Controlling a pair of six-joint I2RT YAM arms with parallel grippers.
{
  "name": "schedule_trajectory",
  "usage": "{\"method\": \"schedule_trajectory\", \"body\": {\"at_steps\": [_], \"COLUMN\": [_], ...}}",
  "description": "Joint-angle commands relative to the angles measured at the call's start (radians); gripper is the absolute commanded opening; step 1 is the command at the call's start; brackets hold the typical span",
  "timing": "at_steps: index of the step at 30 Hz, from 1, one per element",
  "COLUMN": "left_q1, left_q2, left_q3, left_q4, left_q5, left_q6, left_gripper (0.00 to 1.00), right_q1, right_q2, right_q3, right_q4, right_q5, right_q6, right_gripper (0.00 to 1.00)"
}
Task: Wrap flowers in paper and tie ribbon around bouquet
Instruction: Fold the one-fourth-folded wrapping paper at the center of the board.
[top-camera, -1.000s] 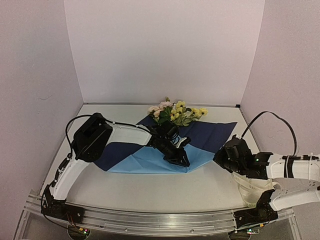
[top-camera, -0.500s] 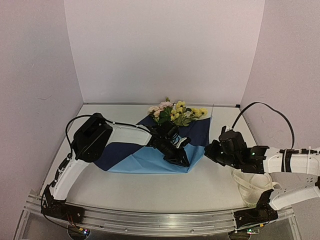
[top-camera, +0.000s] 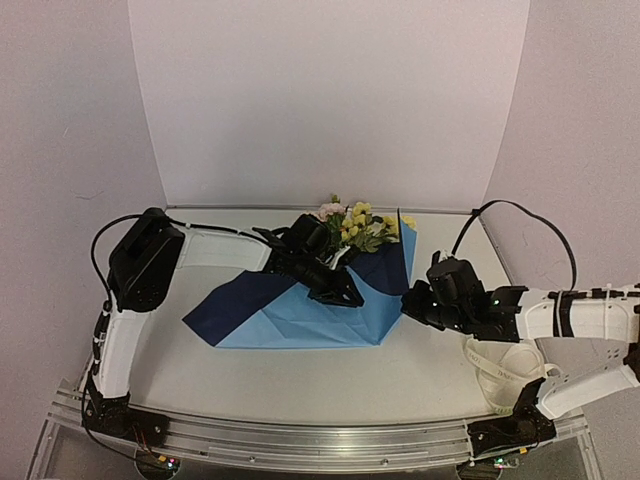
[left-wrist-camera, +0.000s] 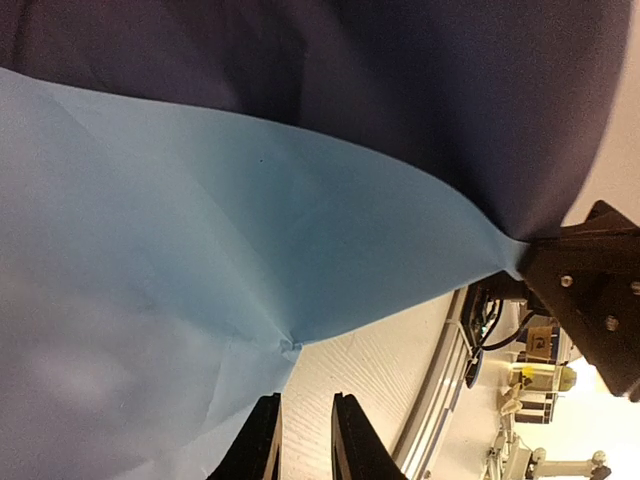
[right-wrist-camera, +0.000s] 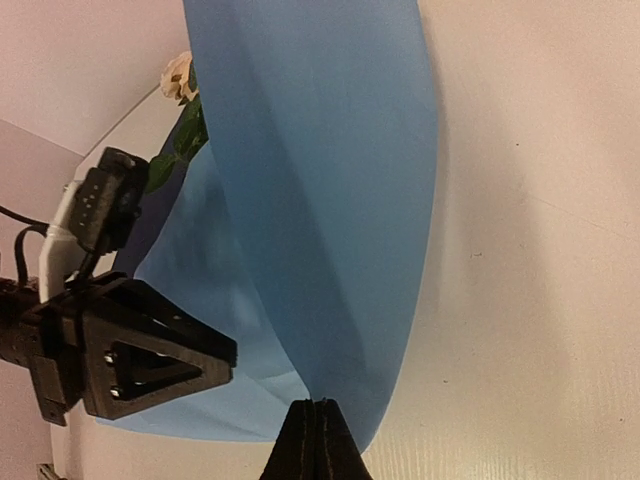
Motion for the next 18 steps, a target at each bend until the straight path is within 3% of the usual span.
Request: {"method": "schedule_trajectory", "body": {"at_steps": [1,11,18], "left_q1": [0.036,0.068,0.07], "left_q2": [-0.145,-0.253,-0.195], "left_q3": [-0.095,-0.302,-0.285], "left_q4": [0.018,-0.105,-0.141], "left_q5": [0.032,0.03,-0.013], "left_q6": [-0.008,0.073,0.089], "left_gripper": [0.18,0.11,0.09], "right_q1": [0.007,0.007,0.008], "right_q2": [0.003,0.023,0.066], "right_q3": [0.054,0.113,0.157], "right_q4": [-0.037,-0.058,-0.061], "right_q5": [0.02,0.017,-0.012], "right_q6": [-0.016,-0.032,-0.043], "right_gripper": [0.0,0.0,0.0]}}
